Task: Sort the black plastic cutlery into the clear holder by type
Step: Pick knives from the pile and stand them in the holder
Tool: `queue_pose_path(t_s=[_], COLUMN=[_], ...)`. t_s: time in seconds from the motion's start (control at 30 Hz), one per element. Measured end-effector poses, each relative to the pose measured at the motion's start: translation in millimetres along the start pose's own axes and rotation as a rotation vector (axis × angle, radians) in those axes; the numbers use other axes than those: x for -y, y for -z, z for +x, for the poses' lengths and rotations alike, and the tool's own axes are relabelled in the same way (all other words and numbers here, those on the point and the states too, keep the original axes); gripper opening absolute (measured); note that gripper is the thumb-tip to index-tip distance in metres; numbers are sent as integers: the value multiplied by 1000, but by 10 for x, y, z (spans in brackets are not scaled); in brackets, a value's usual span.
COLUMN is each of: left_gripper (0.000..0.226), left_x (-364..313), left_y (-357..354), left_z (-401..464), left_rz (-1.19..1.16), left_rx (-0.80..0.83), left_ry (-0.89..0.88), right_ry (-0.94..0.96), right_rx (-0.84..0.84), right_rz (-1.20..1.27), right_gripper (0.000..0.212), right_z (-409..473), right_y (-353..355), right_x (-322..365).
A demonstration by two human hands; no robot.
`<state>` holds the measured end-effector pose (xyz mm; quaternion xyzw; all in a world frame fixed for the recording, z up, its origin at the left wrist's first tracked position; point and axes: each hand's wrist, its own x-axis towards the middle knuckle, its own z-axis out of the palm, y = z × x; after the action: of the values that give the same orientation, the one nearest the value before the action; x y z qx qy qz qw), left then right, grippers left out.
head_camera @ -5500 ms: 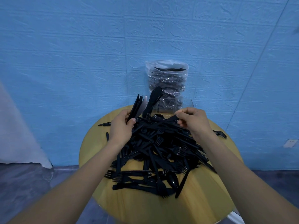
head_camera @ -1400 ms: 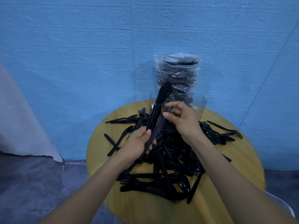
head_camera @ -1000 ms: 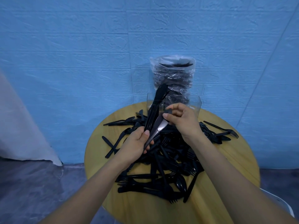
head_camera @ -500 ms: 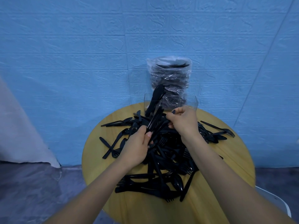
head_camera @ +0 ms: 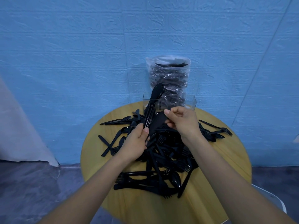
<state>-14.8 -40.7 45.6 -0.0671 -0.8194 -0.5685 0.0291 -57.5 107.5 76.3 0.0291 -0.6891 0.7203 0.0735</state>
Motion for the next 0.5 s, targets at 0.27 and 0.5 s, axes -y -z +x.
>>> queue_pose_path(t_s=[0.27, 0.5], left_gripper=[25, 25], left_x=[-9, -92], left_y=[48, 84], left_z=[-2, -43], left_rz=[-269, -383], left_rx=[-15, 124], left_ry=[156, 196], right_ry=[-1, -19], right_rx=[49, 109], right_rz=[113, 318], right_gripper=[17, 14], right_z=[-6, -38], right_y=[58, -2], right_x=[38, -42])
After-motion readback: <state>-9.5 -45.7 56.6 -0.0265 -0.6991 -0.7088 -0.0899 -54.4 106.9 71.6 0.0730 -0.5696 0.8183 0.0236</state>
